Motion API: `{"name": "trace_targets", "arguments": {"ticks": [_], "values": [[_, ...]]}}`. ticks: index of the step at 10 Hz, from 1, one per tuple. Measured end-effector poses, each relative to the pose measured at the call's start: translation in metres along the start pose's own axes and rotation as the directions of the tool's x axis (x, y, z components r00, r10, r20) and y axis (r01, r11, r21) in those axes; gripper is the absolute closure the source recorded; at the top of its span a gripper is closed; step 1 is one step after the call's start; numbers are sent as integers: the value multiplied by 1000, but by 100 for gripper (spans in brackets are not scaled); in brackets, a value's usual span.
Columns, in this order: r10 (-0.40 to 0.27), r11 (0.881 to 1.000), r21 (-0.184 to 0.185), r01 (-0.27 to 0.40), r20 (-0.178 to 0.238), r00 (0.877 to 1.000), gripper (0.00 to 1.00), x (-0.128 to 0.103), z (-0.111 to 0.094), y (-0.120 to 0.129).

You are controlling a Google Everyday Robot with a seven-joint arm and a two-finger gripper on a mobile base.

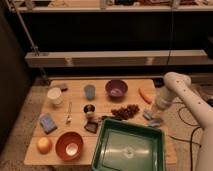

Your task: Wipe table surface with towel

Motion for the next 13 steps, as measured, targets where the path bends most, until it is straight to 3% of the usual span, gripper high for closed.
{"name": "trace_targets", "arguments": {"ticks": [4, 8, 10, 13], "values": [[47, 996, 75, -44, -33, 998, 100, 23, -45, -24], [38, 991, 133, -31, -45, 998, 100, 10, -64, -64], [20, 990, 141, -14, -43, 999, 100, -3, -63, -78], [1, 992, 124, 0, -9, 1000, 100, -23, -42, -80]]}}
